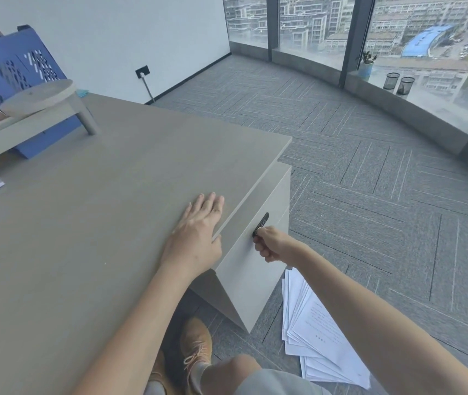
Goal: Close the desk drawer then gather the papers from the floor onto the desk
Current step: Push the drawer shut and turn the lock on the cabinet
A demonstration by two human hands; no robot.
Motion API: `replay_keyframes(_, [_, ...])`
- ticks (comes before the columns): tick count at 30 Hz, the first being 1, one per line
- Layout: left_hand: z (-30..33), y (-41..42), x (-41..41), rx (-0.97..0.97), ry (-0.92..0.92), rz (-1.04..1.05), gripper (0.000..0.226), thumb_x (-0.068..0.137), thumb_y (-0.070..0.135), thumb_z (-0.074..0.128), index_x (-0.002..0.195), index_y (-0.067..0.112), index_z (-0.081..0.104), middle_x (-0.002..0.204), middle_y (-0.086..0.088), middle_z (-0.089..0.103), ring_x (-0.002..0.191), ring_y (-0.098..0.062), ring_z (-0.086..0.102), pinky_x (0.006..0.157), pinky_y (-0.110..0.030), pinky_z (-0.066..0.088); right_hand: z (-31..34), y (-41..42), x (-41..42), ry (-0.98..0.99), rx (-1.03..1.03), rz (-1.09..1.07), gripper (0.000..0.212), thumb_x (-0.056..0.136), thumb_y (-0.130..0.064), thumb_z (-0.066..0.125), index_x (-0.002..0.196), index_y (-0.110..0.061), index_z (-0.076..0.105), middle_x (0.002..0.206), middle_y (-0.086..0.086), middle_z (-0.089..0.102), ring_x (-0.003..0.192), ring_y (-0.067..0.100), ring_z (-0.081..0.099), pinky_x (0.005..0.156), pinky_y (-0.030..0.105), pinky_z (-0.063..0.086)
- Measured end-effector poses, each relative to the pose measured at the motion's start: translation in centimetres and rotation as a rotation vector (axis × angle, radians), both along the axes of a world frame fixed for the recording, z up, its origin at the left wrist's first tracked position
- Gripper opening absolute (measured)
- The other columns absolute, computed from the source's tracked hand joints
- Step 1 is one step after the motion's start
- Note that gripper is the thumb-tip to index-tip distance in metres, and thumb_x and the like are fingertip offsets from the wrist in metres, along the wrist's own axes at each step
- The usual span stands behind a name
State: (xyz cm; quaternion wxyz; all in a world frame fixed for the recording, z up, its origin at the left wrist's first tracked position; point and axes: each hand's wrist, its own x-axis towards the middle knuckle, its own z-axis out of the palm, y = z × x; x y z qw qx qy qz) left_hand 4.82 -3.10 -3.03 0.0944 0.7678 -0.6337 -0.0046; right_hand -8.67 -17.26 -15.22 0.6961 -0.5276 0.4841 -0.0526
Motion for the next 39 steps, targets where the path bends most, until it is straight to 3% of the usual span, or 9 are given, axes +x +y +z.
replay_keyframes(4, [0.0, 0.0, -0.1, -0.003, -0.011, 0.005, 0.076, 0.093, 0.015, 0.051, 0.159, 0.018, 0.013, 0.169, -0.002, 0.011, 0.156, -0.021, 0.005, 0.124, -0.031, -0.001, 0.5, 0.6, 0.1, 0.102, -0.248, 0.101, 0.029, 0.099, -0.011, 0.030, 0.076, -0.015, 0.047, 0.061, 0.003, 0.043, 0.048, 0.016, 0.036, 0.045, 0.021, 0.027])
replay_keyframes(7, [-0.1, 0.0, -0.1, -0.004, -0.019, 0.005, 0.076, 0.092, 0.016, 0.051, 0.159, 0.017, 0.014, 0.169, -0.002, 0.012, 0.156, -0.021, 0.006, 0.125, -0.031, 0.000, 0.0, 1.6, 0.1, 0.315, -0.629, 0.198, 0.022, 0.099, -0.004, 0.034, 0.099, -0.004, 0.057, 0.093, 0.022, 0.064, 0.083, 0.035, 0.062, 0.067, 0.035, 0.043])
replay_keyframes(12, [-0.1, 0.0, -0.1, -0.015, -0.005, 0.007, 0.077, 0.092, 0.015, 0.051, 0.159, 0.018, 0.013, 0.169, -0.001, 0.011, 0.156, -0.020, 0.005, 0.121, -0.026, -0.006, -0.6, 3.2, -0.6, 0.519, -1.001, 0.284, 0.020, 0.087, 0.007, 0.038, 0.097, -0.011, 0.037, 0.098, 0.019, 0.070, 0.088, 0.040, 0.067, 0.062, 0.037, 0.036])
replay_keyframes(15, [-0.2, 0.0, -0.1, -0.012, -0.008, 0.010, 0.077, 0.092, 0.015, 0.050, 0.159, 0.018, 0.013, 0.169, 0.000, 0.011, 0.156, -0.019, 0.005, 0.122, -0.026, -0.005, -0.3, 3.1, -0.7, 0.606, -1.114, 0.358, 0.030, 0.086, 0.009, 0.043, 0.110, -0.007, 0.044, 0.100, 0.014, 0.073, 0.093, 0.037, 0.071, 0.063, 0.035, 0.035])
replay_keyframes(22, [0.1, 0.2, -0.4, 0.011, 0.025, 0.030, 0.078, 0.090, 0.016, 0.050, 0.159, 0.019, 0.016, 0.169, 0.000, 0.013, 0.156, -0.018, 0.006, 0.125, -0.029, -0.001, 0.1, 3.0, -0.9, 0.616, -1.158, 0.361, 0.028, 0.089, 0.006, 0.040, 0.113, -0.006, 0.048, 0.101, 0.016, 0.073, 0.093, 0.038, 0.071, 0.064, 0.035, 0.035])
replay_keyframes(29, [0.9, 0.7, -1.0, 0.029, 0.110, 0.067, 0.075, 0.092, 0.032, 0.052, 0.158, 0.020, 0.020, 0.168, 0.003, 0.015, 0.156, -0.014, 0.007, 0.125, -0.028, 0.001, 2.1, 3.5, -0.6, 0.574, -0.924, 0.290, 0.026, 0.094, -0.009, 0.040, 0.116, -0.006, 0.053, 0.116, 0.019, 0.068, 0.108, 0.038, 0.065, 0.075, 0.034, 0.039])
replay_keyframes(32, [2.0, 0.6, -1.4, 0.016, 0.330, 0.160, 0.067, 0.091, 0.031, 0.059, 0.153, 0.018, 0.036, 0.165, 0.003, 0.026, 0.155, -0.012, 0.014, 0.125, -0.028, 0.005, 3.8, 4.0, -1.8, 0.524, -0.908, 0.251, 0.026, 0.095, -0.016, 0.041, 0.116, -0.005, 0.052, 0.119, 0.019, 0.065, 0.110, 0.038, 0.063, 0.076, 0.034, 0.039])
replay_keyframes(35, [3.7, 0.8, -2.9, -0.088, 0.648, 0.333, 0.048, 0.089, 0.034, 0.060, 0.135, 0.020, 0.060, 0.150, 0.002, 0.052, 0.145, -0.015, 0.039, 0.114, -0.030, 0.030, 5.3, 4.5, -3.7, 0.483, -0.906, 0.235, 0.032, 0.097, -0.024, 0.041, 0.123, -0.007, 0.050, 0.125, 0.019, 0.061, 0.116, 0.037, 0.058, 0.086, 0.039, 0.044])
replay_keyframes(39, [4.9, 2.3, -6.7, -0.081, 0.666, 0.321, 0.037, 0.092, 0.025, 0.059, 0.128, 0.021, 0.065, 0.139, 0.002, 0.063, 0.133, -0.019, 0.054, 0.101, -0.026, 0.039, 7.8, 5.4, -7.5, 0.432, -0.868, 0.185, 0.044, 0.096, -0.030, 0.043, 0.135, -0.011, 0.054, 0.130, 0.012, 0.064, 0.126, 0.031, 0.053, 0.099, 0.040, 0.046])
